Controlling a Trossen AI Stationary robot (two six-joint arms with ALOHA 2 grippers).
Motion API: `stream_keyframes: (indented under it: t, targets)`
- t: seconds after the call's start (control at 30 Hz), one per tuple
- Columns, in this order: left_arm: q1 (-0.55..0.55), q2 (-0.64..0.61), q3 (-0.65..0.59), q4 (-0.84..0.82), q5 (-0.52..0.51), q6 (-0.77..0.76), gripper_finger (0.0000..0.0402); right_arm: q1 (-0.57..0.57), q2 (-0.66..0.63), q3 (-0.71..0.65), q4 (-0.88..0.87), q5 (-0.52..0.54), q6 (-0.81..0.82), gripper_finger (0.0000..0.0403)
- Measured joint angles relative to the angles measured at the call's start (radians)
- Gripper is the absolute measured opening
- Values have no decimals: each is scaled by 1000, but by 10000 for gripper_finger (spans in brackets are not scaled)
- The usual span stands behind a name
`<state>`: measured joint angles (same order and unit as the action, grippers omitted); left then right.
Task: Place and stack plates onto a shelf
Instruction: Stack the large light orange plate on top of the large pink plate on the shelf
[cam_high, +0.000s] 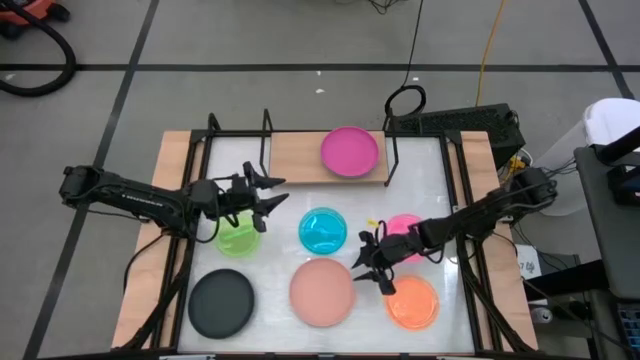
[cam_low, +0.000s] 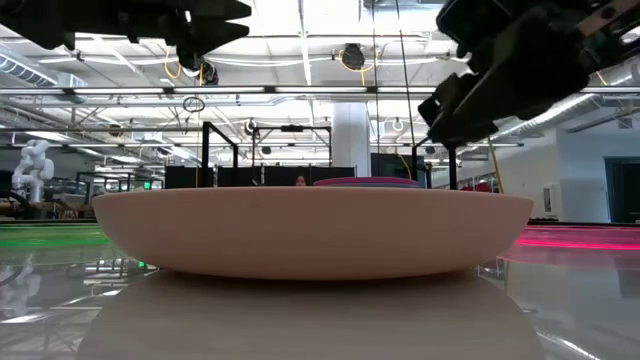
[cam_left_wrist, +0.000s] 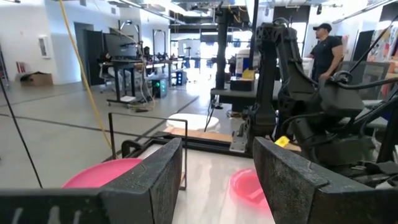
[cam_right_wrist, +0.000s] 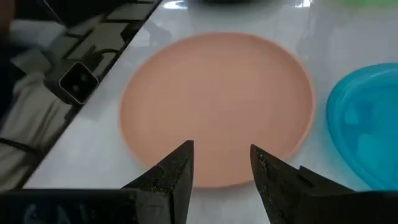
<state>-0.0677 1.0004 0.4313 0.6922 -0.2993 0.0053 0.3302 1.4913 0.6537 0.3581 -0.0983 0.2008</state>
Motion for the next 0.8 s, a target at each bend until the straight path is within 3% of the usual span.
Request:
stream_keyframes:
  t: [0.33, 0.8]
  targets:
    - [2, 0, 0, 0, 0, -4, 202, -77, 45, 0, -2, -9, 271, 139]
    - [2, 0, 0, -9, 0, -1, 202, -98, 45, 15, -32, -7, 337, 139]
